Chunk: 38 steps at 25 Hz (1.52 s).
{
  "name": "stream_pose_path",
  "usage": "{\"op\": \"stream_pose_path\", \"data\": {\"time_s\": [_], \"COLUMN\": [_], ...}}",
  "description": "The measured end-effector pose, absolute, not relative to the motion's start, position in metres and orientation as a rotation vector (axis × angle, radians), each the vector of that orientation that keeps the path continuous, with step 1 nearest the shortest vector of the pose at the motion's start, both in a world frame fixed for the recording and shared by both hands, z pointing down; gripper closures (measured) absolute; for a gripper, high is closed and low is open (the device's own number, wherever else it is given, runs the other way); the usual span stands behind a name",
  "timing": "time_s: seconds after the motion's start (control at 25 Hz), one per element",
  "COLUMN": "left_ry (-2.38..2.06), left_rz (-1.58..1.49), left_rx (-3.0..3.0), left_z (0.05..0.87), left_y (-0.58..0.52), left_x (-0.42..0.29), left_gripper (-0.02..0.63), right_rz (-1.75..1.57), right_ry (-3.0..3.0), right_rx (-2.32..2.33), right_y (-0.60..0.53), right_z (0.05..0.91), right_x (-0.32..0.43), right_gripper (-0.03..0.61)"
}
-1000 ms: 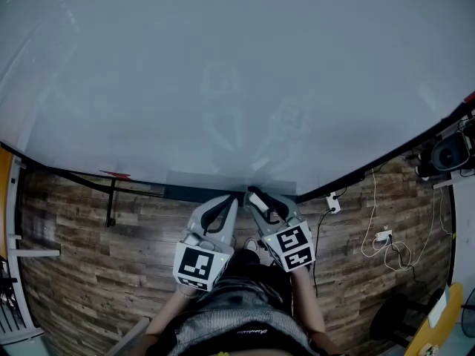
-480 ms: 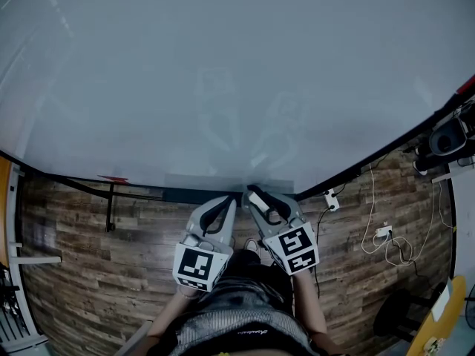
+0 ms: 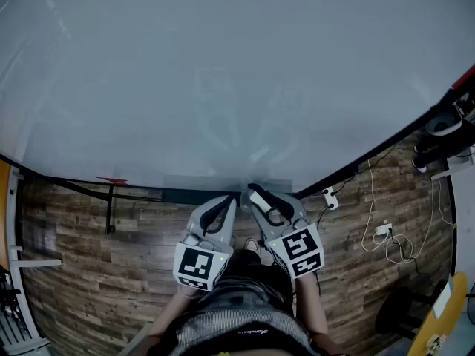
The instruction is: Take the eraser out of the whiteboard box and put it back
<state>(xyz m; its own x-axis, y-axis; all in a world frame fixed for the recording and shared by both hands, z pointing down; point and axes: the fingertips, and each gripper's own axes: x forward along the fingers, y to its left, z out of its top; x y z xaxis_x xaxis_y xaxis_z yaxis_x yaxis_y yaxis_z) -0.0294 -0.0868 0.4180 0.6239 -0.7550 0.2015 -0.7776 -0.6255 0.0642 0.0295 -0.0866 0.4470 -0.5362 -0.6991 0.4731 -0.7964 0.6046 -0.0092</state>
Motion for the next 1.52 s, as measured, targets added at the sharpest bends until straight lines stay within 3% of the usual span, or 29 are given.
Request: {"op": "stream_pose_path", "data": {"time_s": [1.52], "left_ry": [-1.264], "left_rz": [0.232], "left_rx": [2.689], "left_z": [0.424], "left_y": [-0.080], "left_x": [-0.031], "left_gripper": [0.614], "right_rz": [0.282], "right_ry": [-2.520], "right_rx": [1.230], "right_y": [-0.073], "right_z": [0.372], "right_x": [0.031], "right_gripper": [0.422]}}
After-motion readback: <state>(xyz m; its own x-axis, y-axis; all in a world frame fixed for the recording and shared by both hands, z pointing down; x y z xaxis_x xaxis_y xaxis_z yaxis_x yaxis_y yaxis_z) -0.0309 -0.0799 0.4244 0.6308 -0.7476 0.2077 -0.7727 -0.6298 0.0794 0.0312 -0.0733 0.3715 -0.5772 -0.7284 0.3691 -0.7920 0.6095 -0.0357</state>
